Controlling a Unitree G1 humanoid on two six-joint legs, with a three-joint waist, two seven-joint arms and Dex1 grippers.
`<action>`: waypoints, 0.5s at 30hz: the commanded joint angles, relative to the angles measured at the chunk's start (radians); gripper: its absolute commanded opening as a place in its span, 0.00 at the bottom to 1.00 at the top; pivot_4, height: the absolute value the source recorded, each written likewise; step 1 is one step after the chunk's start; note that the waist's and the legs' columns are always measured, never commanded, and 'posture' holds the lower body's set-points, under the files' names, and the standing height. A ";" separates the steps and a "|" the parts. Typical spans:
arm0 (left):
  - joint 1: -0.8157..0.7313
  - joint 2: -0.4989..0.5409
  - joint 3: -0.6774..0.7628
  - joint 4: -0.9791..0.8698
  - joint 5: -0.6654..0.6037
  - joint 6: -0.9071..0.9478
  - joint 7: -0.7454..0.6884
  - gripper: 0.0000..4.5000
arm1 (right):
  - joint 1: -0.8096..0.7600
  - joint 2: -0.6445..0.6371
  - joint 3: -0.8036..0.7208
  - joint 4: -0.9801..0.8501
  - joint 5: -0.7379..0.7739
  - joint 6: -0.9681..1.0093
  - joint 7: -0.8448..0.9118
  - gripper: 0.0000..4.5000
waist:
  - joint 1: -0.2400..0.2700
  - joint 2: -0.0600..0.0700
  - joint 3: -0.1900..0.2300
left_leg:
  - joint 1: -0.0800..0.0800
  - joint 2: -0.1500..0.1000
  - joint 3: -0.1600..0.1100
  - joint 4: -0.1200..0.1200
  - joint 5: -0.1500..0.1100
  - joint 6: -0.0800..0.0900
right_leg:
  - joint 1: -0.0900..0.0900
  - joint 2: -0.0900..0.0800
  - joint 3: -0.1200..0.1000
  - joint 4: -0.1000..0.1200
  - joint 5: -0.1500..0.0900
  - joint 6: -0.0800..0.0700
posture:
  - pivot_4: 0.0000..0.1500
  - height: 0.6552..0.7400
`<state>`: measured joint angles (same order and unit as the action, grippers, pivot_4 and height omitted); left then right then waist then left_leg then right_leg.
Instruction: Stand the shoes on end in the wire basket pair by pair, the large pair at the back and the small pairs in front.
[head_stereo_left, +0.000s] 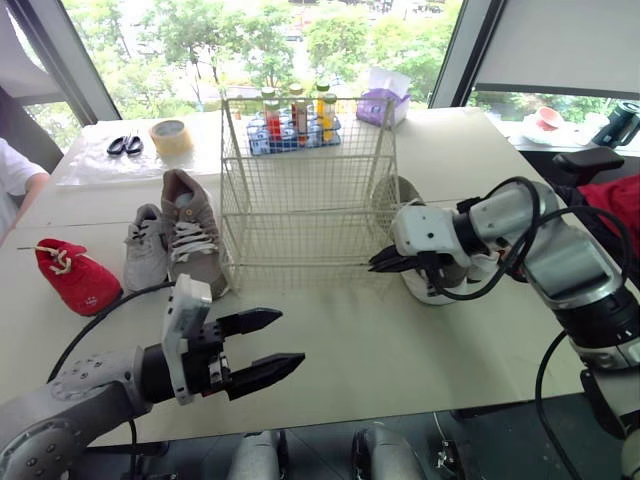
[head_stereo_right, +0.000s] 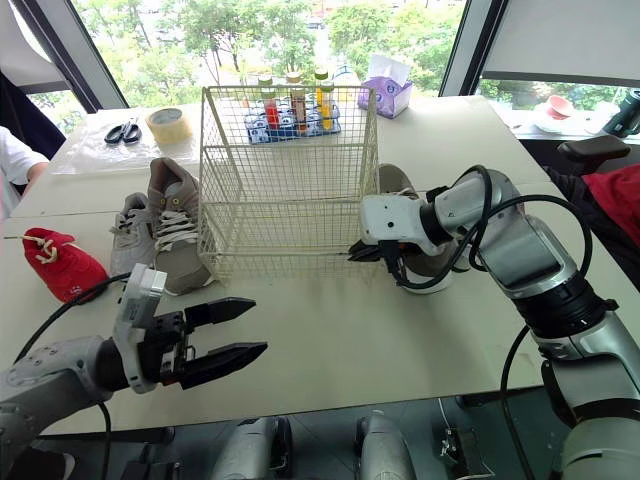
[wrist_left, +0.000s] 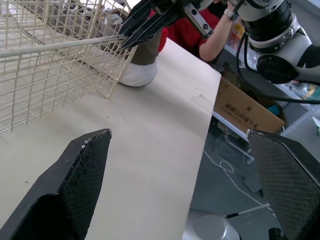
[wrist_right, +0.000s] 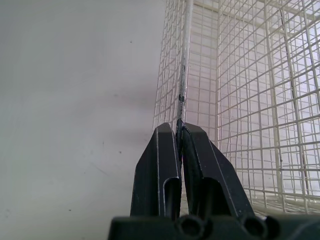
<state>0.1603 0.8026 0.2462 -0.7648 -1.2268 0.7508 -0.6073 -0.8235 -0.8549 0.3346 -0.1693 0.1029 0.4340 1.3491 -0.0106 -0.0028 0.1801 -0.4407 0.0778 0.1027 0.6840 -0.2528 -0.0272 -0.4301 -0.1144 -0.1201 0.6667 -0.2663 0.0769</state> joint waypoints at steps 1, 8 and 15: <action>-0.001 -0.005 -0.004 -0.008 0.005 -0.014 -0.013 1.00 | 0.000 0.010 -0.036 0.021 0.023 0.013 -0.006 0.04 | 0.000 0.000 0.000 | 0.000 0.000 0.000 0.000 0.000 0.000 | 0.000 0.000 0.000 0.000 0.000 0.000 | 1.00 0.45; 0.016 -0.025 0.010 -0.006 -0.043 -0.015 -0.001 1.00 | -0.011 0.038 -0.250 -0.060 0.217 0.208 -0.095 0.54 | 0.002 0.000 0.000 | 0.000 0.000 0.000 0.000 0.000 0.000 | 0.000 0.000 0.000 0.000 0.000 0.000 | 1.00 0.45; -0.019 -0.102 -0.017 -0.031 -0.025 -0.055 0.090 1.00 | 0.044 0.061 -0.661 -0.148 0.415 0.546 -0.402 0.81 | 0.018 -0.001 -0.001 | -0.001 0.000 -0.001 0.000 -0.002 0.003 | 0.000 0.000 0.000 0.000 0.000 0.000 | 1.00 0.45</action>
<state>0.1466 0.7074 0.2377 -0.7604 -1.2614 0.7196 -0.5309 -0.8169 -0.7965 -0.2417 -0.2838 0.4904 0.9388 1.0113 0.0071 -0.0041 0.1793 -0.4412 0.0777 0.1017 0.6842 -0.2548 -0.0238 -0.4297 -0.1145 -0.1206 0.6665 -0.2661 0.0767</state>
